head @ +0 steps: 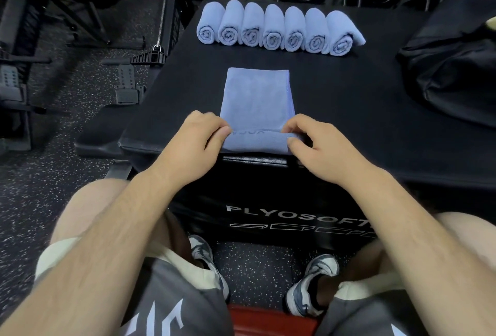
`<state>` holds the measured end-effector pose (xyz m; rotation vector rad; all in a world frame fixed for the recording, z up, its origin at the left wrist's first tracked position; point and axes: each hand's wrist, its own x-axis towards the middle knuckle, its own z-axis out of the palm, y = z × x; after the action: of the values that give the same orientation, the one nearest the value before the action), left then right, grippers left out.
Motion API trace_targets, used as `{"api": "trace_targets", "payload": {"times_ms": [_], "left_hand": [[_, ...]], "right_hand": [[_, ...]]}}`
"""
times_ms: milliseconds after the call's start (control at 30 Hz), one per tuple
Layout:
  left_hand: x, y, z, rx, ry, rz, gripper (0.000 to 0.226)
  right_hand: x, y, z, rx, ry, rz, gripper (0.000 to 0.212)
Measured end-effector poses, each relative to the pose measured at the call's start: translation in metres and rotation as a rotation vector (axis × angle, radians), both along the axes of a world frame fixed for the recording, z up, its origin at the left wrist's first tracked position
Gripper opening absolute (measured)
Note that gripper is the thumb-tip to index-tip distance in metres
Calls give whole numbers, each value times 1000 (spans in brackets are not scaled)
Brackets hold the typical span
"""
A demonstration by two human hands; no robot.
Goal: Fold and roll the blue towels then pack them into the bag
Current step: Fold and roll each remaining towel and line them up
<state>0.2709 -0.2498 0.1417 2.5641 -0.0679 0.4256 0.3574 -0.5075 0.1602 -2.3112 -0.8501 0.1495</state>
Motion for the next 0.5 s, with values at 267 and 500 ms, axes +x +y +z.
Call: {"api": "trace_targets", "payload": {"times_ms": [267,500], "left_hand": [[-1,-1,0,89,-144,-61,14],[0,13,-4,116,1,-66,44]], "right_hand": [[3,7,-15,26,-290,-44,16],[11,-5,-18,-94,-271,93,42]]}}
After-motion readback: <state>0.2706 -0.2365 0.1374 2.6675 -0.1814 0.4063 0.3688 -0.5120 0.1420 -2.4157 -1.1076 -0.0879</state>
